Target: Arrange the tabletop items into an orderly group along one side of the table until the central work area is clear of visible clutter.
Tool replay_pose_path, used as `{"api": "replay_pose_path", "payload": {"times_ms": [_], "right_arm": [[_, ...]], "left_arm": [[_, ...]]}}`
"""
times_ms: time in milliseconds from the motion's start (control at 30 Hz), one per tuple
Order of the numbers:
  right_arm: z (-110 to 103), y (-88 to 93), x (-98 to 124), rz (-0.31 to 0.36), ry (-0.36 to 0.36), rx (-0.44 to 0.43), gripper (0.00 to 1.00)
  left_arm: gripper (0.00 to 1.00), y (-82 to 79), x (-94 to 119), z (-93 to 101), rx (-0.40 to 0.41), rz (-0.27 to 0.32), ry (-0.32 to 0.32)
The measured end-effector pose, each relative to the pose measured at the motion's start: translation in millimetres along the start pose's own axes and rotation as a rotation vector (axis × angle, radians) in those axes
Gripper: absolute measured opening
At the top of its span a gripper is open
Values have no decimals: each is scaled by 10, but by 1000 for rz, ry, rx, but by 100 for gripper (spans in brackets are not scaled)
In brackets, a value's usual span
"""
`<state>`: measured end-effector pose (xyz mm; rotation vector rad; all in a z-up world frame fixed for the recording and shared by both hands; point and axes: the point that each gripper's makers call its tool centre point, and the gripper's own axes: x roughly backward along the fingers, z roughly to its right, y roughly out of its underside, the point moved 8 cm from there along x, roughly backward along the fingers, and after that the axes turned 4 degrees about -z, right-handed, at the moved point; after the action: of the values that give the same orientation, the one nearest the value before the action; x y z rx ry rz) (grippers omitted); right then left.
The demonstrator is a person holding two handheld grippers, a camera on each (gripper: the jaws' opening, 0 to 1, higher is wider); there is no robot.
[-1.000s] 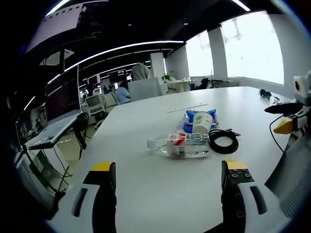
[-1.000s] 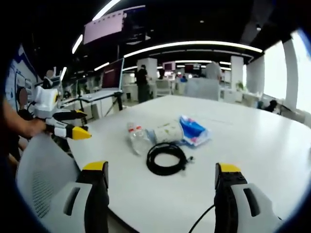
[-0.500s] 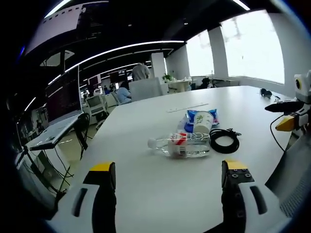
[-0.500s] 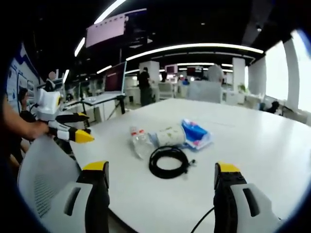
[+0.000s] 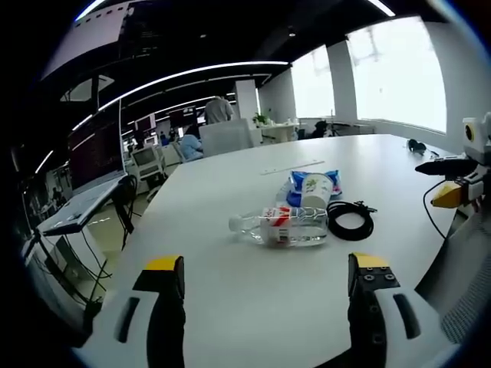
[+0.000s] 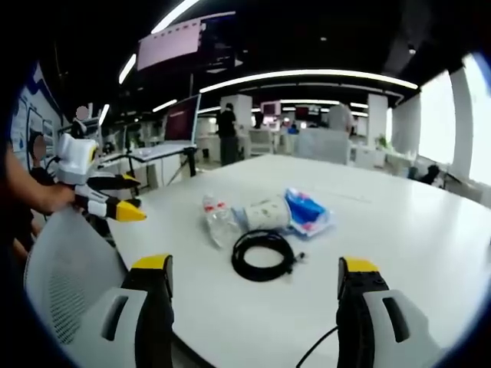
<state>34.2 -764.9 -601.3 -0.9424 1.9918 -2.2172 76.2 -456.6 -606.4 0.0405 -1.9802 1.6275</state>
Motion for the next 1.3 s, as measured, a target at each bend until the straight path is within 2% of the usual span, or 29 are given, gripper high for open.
{"api": "replay_pose_path", "payload": {"times_ms": [300, 433, 567, 967, 1300], "right_arm": [[-6, -20, -20, -16, -22, 22, 88], [13, -45, -42, -19, -32, 36, 89], [32, -57, -72, -33, -47, 63, 89], [-7, -262, -202, -24, -115, 132, 89], [-54, -359, -323, -24, -145, 92, 88]], "left_arm": [[89, -19, 9, -10, -3, 1, 4], [90, -47, 32, -73, 8, 15, 8], [90, -27, 24, -111, 26, 1, 4], [89, -86, 20, -165, 8, 8, 20], [89, -138, -47, -177, -1, 0, 50]]}}
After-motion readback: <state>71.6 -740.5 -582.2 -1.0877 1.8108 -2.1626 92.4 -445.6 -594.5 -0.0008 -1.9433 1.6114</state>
